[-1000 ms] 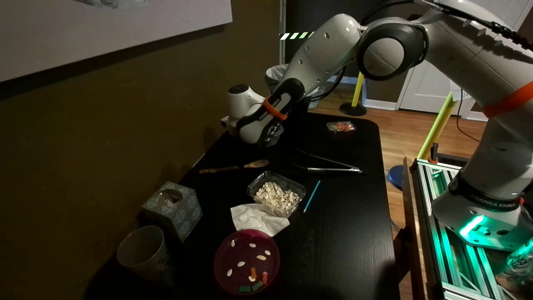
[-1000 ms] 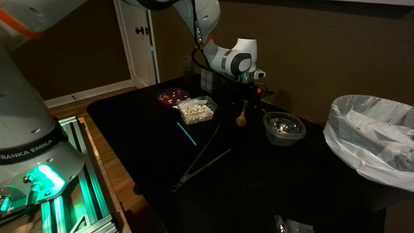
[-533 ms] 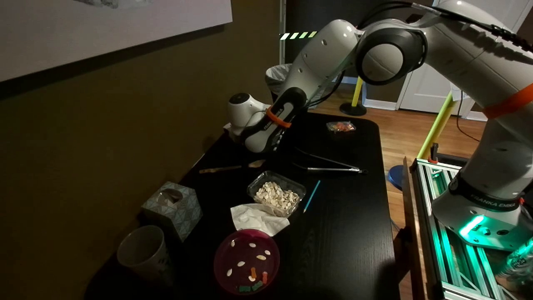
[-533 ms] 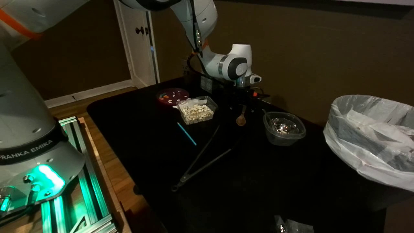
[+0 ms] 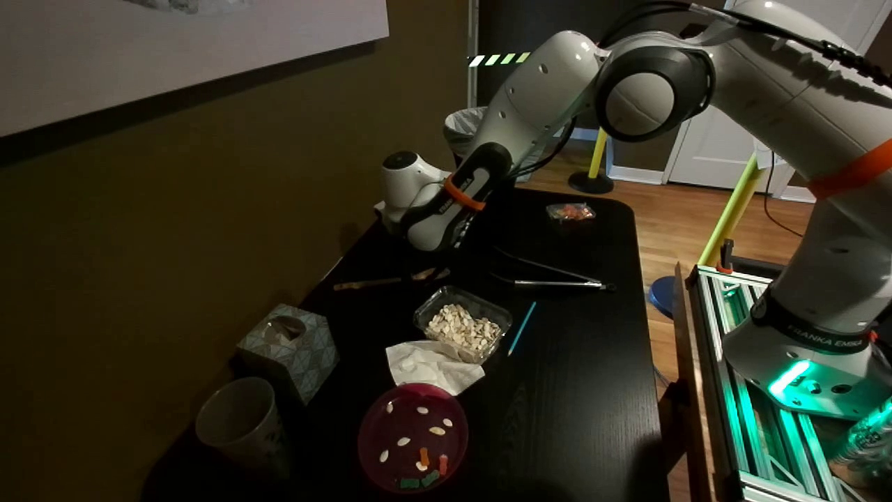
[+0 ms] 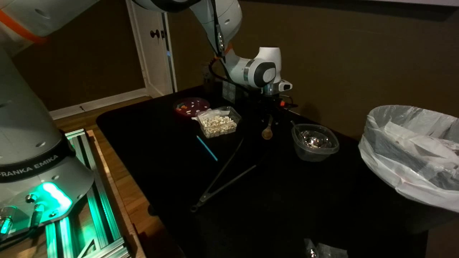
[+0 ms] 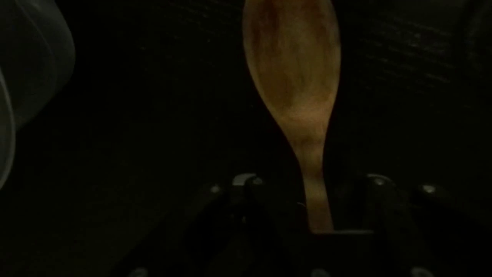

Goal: Put the wooden spoon in the clear container on the left.

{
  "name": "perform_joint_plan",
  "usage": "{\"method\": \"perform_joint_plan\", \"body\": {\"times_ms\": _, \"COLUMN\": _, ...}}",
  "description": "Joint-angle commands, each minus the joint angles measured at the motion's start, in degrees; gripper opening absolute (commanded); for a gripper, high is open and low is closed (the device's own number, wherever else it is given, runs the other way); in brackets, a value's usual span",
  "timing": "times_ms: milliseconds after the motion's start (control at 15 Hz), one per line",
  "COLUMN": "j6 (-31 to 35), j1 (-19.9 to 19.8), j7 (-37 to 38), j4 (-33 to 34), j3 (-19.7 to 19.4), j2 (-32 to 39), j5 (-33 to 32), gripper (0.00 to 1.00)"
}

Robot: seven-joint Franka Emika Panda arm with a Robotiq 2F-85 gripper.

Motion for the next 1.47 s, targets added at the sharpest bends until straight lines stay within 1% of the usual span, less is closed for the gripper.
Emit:
{"method": "perform_joint_plan", "body": {"times_ms": 0, "j6": -2.1, "j1": -1.58, "j7": 1.71, "j4": 2.39, "j3": 0.93, "j2": 1.13, "j5": 2.01, "gripper": 0.15}}
{"method": "perform_joint_plan", "body": {"times_ms": 133, "j6": -3.2, "j1": -2.1, "j7": 2.39, "j4": 2.79, "j3": 1.11, "j2": 1.37, "j5": 3.0, "gripper": 0.02}}
{"method": "perform_joint_plan", "body": {"times_ms": 200, "j6": -3.56, "j1": -2.32, "j7": 2.57, "j4": 2.76, "j3": 1.2, "j2": 1.36, "j5": 3.4, "gripper": 0.0}}
{"method": "perform_joint_plan", "body": {"times_ms": 467, "j6": -6.24, "j1": -2.92, "j7": 2.77, "j4": 3.36, "j3": 1.58, "j2": 1.37, "j5": 4.79, "gripper": 0.0}}
{"method": "perform_joint_plan", "body": {"times_ms": 533, "j6": -7.15, "j1": -3.0, "j7": 2.48, "j4": 3.35, "j3": 1.69, "j2": 1.14, "j5": 4.93, "gripper": 0.05}}
{"method": "perform_joint_plan", "body": {"times_ms": 600, "j6": -7.88, "j1": -3.21, "j7": 1.64, "j4": 2.89, "j3": 2.12, "j2": 0.54, "j5": 5.05, "gripper": 0.28}}
{"method": "perform_joint_plan", "body": {"times_ms": 733, "j6": -8.58, "j1": -3.9, "j7": -0.71, "j4": 1.91, "j3": 3.53, "j2": -0.59, "j5": 5.22, "gripper": 0.31}}
{"method": "perform_joint_plan", "body": {"times_ms": 800, "j6": -10.21, "j1": -4.71, "j7": -3.69, "j4": 1.54, "j3": 4.87, "j2": -1.12, "j5": 5.23, "gripper": 0.37}}
{"method": "perform_joint_plan", "body": {"times_ms": 867, "j6": -12.0, "j1": -5.72, "j7": -7.36, "j4": 1.17, "j3": 6.49, "j2": -1.6, "j5": 5.36, "gripper": 0.46}}
{"method": "perform_joint_plan", "body": {"times_ms": 1000, "j6": -15.09, "j1": -6.57, "j7": -11.85, "j4": 0.66, "j3": 8.13, "j2": -2.5, "j5": 5.53, "gripper": 0.6}}
{"method": "perform_joint_plan", "body": {"times_ms": 1067, "j6": -12.35, "j1": -4.61, "j7": -7.26, "j4": 2.4, "j3": 5.7, "j2": -0.62, "j5": 4.76, "gripper": 0.43}}
{"method": "perform_joint_plan", "body": {"times_ms": 1200, "j6": -14.04, "j1": -5.26, "j7": -9.71, "j4": 2.35, "j3": 6.8, "j2": -1.16, "j5": 4.99, "gripper": 0.57}}
{"method": "perform_joint_plan", "body": {"times_ms": 1267, "j6": -14.14, "j1": -5.42, "j7": -10.18, "j4": 2.26, "j3": 7.0, "j2": -1.36, "j5": 5.01, "gripper": 0.6}}
{"method": "perform_joint_plan", "body": {"times_ms": 1333, "j6": -14.86, "j1": -6.0, "j7": -13.09, "j4": 2.28, "j3": 7.98, "j2": -0.8, "j5": 4.9, "gripper": 0.85}}
{"method": "perform_joint_plan", "body": {"times_ms": 1400, "j6": -12.65, "j1": -5.59, "j7": -15.53, "j4": 2.4, "j3": 7.81, "j2": -0.24, "j5": 3.31, "gripper": 0.85}}
